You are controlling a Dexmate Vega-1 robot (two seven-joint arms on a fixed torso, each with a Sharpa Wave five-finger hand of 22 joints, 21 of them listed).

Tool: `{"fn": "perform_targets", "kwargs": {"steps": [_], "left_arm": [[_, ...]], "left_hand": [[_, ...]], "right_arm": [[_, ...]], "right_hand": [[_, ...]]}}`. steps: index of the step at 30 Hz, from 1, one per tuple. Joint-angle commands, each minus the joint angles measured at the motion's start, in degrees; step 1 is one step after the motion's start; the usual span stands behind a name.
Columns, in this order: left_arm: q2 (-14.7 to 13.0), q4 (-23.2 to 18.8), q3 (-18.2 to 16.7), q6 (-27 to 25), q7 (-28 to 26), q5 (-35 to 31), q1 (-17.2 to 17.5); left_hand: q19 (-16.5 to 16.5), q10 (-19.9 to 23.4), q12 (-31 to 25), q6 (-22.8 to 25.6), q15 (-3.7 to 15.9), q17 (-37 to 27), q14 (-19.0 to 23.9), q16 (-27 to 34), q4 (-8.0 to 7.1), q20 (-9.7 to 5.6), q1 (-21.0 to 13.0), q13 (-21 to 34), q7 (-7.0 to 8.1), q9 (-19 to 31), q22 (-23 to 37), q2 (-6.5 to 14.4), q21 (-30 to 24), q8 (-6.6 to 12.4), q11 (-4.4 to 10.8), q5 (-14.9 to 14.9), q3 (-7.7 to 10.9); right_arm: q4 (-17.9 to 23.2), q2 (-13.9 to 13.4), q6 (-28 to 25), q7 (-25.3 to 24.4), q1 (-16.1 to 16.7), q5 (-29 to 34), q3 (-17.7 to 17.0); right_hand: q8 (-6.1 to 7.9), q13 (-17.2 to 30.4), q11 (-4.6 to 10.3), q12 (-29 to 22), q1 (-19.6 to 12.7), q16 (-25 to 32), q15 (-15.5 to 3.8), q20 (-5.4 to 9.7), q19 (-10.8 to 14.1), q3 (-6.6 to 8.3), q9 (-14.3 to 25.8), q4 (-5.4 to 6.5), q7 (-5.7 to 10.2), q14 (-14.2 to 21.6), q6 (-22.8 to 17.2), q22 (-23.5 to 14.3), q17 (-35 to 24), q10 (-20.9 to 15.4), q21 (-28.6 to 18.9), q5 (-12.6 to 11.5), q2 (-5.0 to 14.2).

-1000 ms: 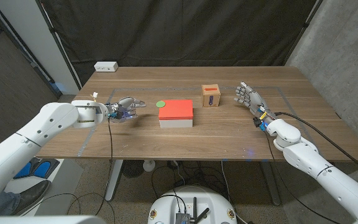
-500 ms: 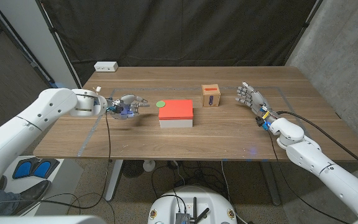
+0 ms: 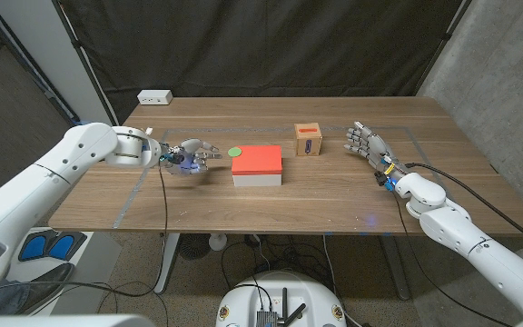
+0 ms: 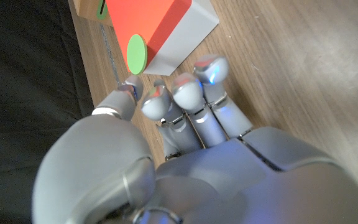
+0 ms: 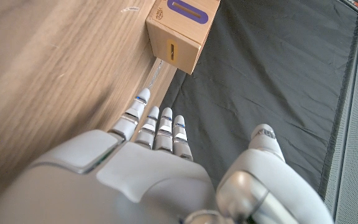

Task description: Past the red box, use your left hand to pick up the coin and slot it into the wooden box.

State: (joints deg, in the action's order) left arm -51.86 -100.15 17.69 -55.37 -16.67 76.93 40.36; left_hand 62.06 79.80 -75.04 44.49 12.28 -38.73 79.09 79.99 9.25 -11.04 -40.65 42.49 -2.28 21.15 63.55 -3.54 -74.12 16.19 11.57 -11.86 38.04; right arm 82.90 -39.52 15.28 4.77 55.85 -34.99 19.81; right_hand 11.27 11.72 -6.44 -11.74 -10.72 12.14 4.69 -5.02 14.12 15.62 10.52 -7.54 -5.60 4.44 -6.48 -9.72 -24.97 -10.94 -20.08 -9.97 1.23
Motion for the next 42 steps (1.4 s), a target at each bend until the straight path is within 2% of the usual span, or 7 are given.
{"fn": "perform_targets", "kwargs": {"steps": [1,9,14,19,29,37,42], "left_arm": [[1.9,1.2,1.7,-2.1,-3.3,0.7,-1.9],[3.6,1.1,2.8,-1.8,-3.7,-0.4,-2.8],[4.5,0.6,2.6,-1.8,-6.2,-0.3,-2.9],[4.9,0.6,2.7,-1.3,-5.7,-0.6,-3.0],[5.6,-0.5,2.4,-1.9,-8.7,0.2,-2.9],[5.5,-1.8,1.2,-1.0,-11.1,1.7,-1.0],[5.2,-2.4,0.7,0.1,-11.7,2.4,0.1]], "left_hand": [[0.4,0.2,-0.3,-0.1,0.03,-0.3,0.1,0.5,-0.01,-1.06,0.8,0.5,0.1,0.3,0.5,-0.1,0.1,-0.19,0.21,0.2,0.61],[0.6,0.1,-0.3,0.1,0.03,-0.1,-0.1,0.4,0.3,-1.1,1.2,0.2,0.17,0.1,0.6,-0.6,0.4,-0.53,0.21,0.3,1.14],[0.6,-0.2,0.0,0.3,0.02,0.1,-0.2,0.3,0.39,-1.11,1.1,-0.3,0.23,0.1,0.3,-0.7,0.5,-0.65,0.22,0.4,1.26],[0.4,0.1,-0.3,0.6,0.03,-0.1,0.0,0.5,0.35,-1.11,1.1,-0.2,0.28,0.3,0.2,-0.7,0.6,-0.63,0.21,0.4,1.46],[0.4,0.0,-0.1,1.5,0.03,0.4,-0.2,0.1,0.37,-1.11,1.0,-0.6,0.25,0.3,-0.5,-0.5,0.7,-0.66,0.21,0.4,1.45],[0.6,-0.4,0.0,2.5,0.01,0.2,0.1,0.3,0.17,-1.1,1.2,-0.9,0.26,0.5,-0.5,0.1,0.4,-0.65,0.23,0.4,1.68],[0.3,-0.4,0.0,3.9,0.04,0.6,-0.1,0.0,0.11,-1.12,0.9,-0.9,0.21,0.7,-0.5,1.6,0.7,-0.45,0.21,0.2,2.62]], "right_arm": [[-0.1,-0.7,0.0,0.2,1.0,-0.5,-0.3],[0.1,-1.2,0.1,0.4,1.4,-0.6,-0.7],[0.0,-1.3,0.2,0.6,1.7,-1.1,-0.9],[-0.4,-1.4,0.4,1.0,1.8,-1.3,-1.0],[-1.2,-1.1,1.0,1.7,1.9,-1.7,-1.1],[-0.9,-1.2,1.1,1.6,2.5,-2.0,-1.3],[-0.8,-1.5,1.1,1.7,2.7,-1.8,-1.3]], "right_hand": [[0.27,-0.1,0.09,-0.2,-0.2,0.5,0.16,-0.01,0.7,0.08,0.2,-0.4,0.16,0.5,-0.5,-0.3,-0.2,-0.6,0.4,-0.1,0.79],[0.28,-0.1,0.04,-0.2,-0.2,0.5,0.13,-0.08,0.7,0.1,0.2,-0.43,0.25,0.6,-0.6,-0.3,-0.1,-0.7,0.7,-0.1,0.84],[0.24,-0.1,-0.09,-0.2,-0.2,0.5,0.31,-0.13,0.8,0.1,0.2,-0.45,0.4,0.6,-0.6,-0.3,0.0,-0.9,0.9,-0.1,0.85],[0.22,-0.1,-0.13,-0.3,-0.2,0.5,0.3,-0.16,0.9,0.1,0.3,-0.46,0.32,0.7,-0.6,-0.3,0.1,-1.0,1.0,-0.1,0.87],[0.23,-0.1,-0.1,-0.3,-0.1,0.6,0.41,-0.19,0.9,0.1,0.3,-0.49,0.35,0.7,-0.7,-0.3,0.2,-1.3,1.4,-0.1,0.89],[0.21,-0.1,-0.28,-0.3,-0.1,0.6,0.41,-0.26,1.1,0.1,0.3,-0.5,0.35,0.8,-0.8,-0.3,0.3,-1.4,1.5,-0.1,0.9],[0.23,-0.1,-0.22,-0.3,0.0,0.6,0.35,-0.38,1.2,0.08,0.3,-0.5,0.4,0.8,-0.8,-0.3,0.3,-1.5,1.7,-0.1,0.9]]}}
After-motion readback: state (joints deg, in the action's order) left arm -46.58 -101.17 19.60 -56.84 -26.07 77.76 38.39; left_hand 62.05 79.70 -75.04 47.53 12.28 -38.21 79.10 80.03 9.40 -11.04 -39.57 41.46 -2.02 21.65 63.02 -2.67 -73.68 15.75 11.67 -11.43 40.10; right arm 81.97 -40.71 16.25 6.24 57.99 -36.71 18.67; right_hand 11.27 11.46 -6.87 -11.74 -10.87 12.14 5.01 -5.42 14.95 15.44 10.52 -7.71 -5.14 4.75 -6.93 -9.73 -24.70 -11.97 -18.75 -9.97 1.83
